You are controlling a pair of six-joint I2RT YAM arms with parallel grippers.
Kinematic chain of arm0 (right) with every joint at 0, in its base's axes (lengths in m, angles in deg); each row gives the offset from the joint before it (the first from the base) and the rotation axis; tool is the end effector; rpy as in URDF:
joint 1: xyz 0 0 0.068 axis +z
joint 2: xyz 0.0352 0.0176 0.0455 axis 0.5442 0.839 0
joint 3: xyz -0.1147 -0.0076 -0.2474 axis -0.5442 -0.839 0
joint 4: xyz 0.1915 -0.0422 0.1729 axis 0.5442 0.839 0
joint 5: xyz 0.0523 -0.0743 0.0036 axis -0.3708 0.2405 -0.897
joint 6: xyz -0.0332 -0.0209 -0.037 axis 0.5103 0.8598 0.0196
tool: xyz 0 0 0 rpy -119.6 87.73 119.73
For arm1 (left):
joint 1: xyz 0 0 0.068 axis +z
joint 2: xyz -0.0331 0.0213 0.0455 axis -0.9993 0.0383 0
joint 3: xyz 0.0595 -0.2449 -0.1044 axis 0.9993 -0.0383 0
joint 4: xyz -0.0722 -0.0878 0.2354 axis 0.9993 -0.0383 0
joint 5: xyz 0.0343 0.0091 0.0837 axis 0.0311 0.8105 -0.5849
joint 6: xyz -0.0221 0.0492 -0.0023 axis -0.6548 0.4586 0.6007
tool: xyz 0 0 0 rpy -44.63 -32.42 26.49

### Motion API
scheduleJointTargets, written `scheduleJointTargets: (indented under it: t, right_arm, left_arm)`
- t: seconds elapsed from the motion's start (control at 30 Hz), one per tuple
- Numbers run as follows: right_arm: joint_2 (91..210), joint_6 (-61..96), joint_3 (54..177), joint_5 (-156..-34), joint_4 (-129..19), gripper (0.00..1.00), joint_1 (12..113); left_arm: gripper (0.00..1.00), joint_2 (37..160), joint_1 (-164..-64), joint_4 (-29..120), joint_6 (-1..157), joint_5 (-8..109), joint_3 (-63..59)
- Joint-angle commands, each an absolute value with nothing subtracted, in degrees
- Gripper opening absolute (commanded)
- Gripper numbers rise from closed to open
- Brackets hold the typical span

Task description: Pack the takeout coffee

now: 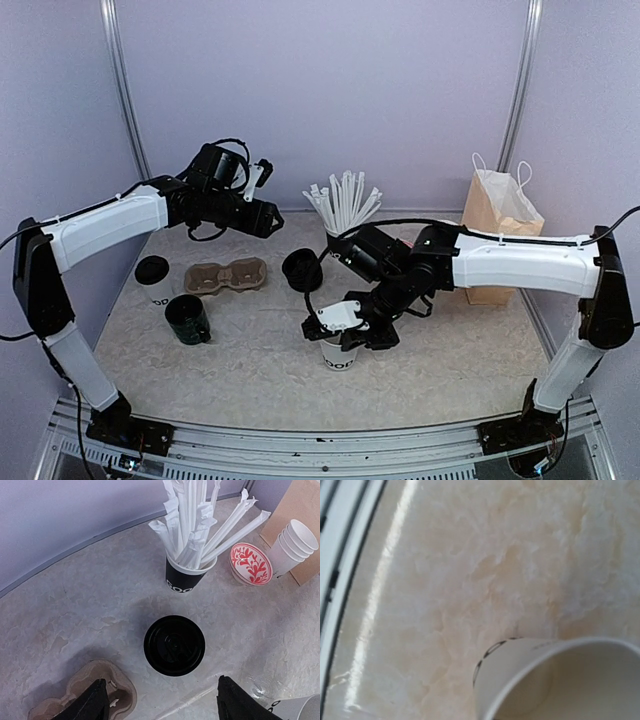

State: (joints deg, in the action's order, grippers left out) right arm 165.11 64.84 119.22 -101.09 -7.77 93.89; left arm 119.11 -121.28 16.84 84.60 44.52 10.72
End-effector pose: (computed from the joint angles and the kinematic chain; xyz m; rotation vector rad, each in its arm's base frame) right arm 0.1600 0.3051 0.2668 -2.1468 1.6578 0.4279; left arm 0.3210 -0.2141 0.3212 0.5846 2.1758 -0.4060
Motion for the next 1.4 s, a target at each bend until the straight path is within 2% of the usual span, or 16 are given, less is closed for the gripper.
scheduleJointTargets:
  t: [0.0, 0.23, 0.4, 0.47, 0.63, 0.77, 0.83, 0.9, 0.93, 0.97, 1.0, 1.13, 1.27, 1.37]
  right_arm:
    - [166.2, 64.8, 116.6, -99.7, -11.8, 0.00, 94.8]
    - [166.8, 65.4, 114.4, -99.5, -13.9, 0.02, 94.8]
    - [165.6, 65.4, 116.0, -100.4, -11.3, 0.24, 94.8]
    - [164.8, 66.0, 117.8, -102.1, -8.2, 0.30, 94.4]
    - [162.7, 66.7, 124.5, -108.7, -1.6, 0.36, 90.1]
    - [159.4, 65.7, 124.9, -110.5, -4.7, 0.39, 81.5]
    - [157.0, 65.6, 123.7, -107.7, -8.5, 0.43, 77.6]
    - [153.9, 62.9, 121.9, -104.3, -15.7, 0.55, 74.3]
    - [153.0, 60.7, 121.5, -104.4, -18.5, 0.66, 72.2]
    - [152.7, 58.2, 121.5, -105.8, -19.8, 0.86, 70.0]
    - [153.7, 56.9, 121.8, -107.7, -19.7, 0.98, 67.9]
    - [157.7, 56.5, 123.5, -110.3, -15.2, 0.98, 65.4]
    - [157.3, 57.1, 122.2, -112.1, -17.0, 0.85, 65.3]
    - [158.1, 57.0, 123.5, -113.1, -16.7, 0.81, 65.3]
  left_arm:
    - [0.72, 120.9, -121.5, 15.6, 84.5, 47.1, 13.1]
    - [0.72, 123.4, -121.5, 15.5, 84.7, 48.4, 13.7]
    - [0.71, 125.9, -121.9, 14.4, 84.8, 48.7, 14.7]
    - [0.72, 126.8, -122.2, 14.3, 85.0, 48.8, 15.0]
    - [0.70, 131.5, -124.0, 11.2, 86.7, 48.9, 19.3]
    - [0.68, 136.2, -126.1, 8.4, 87.3, 46.6, 24.0]
    - [0.65, 138.3, -126.4, 7.2, 87.3, 46.1, 26.2]
    - [0.63, 140.5, -126.6, 6.2, 87.4, 46.0, 28.1]
    - [0.63, 141.5, -126.6, 5.5, 87.4, 45.9, 29.1]
    - [0.62, 142.2, -126.5, 4.9, 87.4, 45.6, 30.0]
    - [0.62, 143.3, -126.5, 4.2, 87.3, 45.4, 30.8]
    - [0.61, 145.1, -126.1, 2.9, 87.2, 47.4, 31.8]
    - [0.58, 146.4, -126.4, 2.2, 87.4, 50.9, 31.8]
    - [0.56, 147.0, -126.6, 2.3, 86.9, 50.2, 31.7]
